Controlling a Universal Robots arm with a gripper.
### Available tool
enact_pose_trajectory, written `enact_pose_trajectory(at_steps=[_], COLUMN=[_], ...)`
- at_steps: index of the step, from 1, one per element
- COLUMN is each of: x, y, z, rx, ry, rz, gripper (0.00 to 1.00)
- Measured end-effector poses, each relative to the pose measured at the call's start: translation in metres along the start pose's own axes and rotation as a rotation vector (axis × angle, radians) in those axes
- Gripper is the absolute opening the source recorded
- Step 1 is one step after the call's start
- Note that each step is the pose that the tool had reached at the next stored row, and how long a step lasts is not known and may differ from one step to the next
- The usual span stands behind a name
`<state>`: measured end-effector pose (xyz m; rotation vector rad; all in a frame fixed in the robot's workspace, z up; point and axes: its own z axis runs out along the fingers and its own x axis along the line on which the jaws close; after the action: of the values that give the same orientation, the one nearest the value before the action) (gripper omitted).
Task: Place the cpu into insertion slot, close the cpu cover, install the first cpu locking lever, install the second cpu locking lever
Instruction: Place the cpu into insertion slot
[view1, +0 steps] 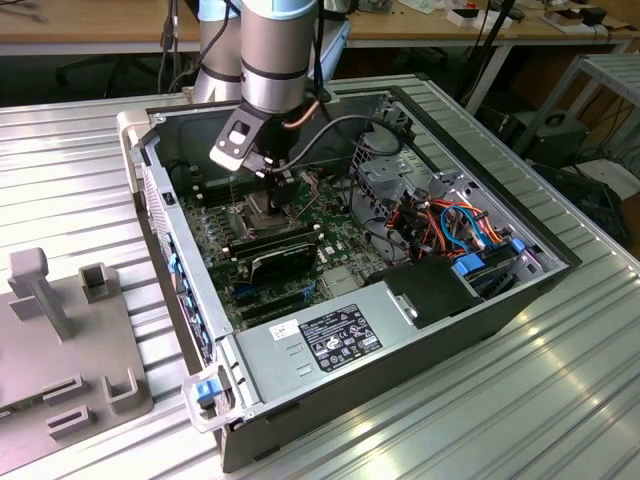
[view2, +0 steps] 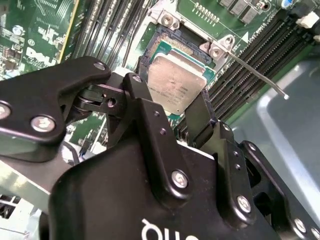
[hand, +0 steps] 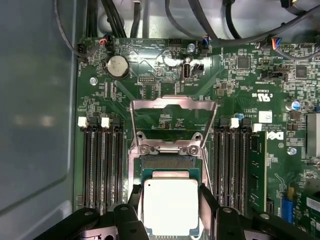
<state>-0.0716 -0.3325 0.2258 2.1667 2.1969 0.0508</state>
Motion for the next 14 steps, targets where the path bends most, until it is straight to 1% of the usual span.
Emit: enact_pose_trajectory(at_steps=[5, 8, 12, 14], x=[0.0001, 0.0003, 0.0003, 0.0003], y=[-0.0006, -0.0009, -0.0011, -0.0011], z=[0.0094, 0.0147, 0.0171, 0.0172], rx=[0.0001, 0.0003, 0.0005, 0.0005], ry=[-0.0003, -0.0014, -0.0016, -0.0016], rz=[0.003, 0.023, 0.023, 0.023], gripper=[0.55, 0.55, 0.55, 0.55])
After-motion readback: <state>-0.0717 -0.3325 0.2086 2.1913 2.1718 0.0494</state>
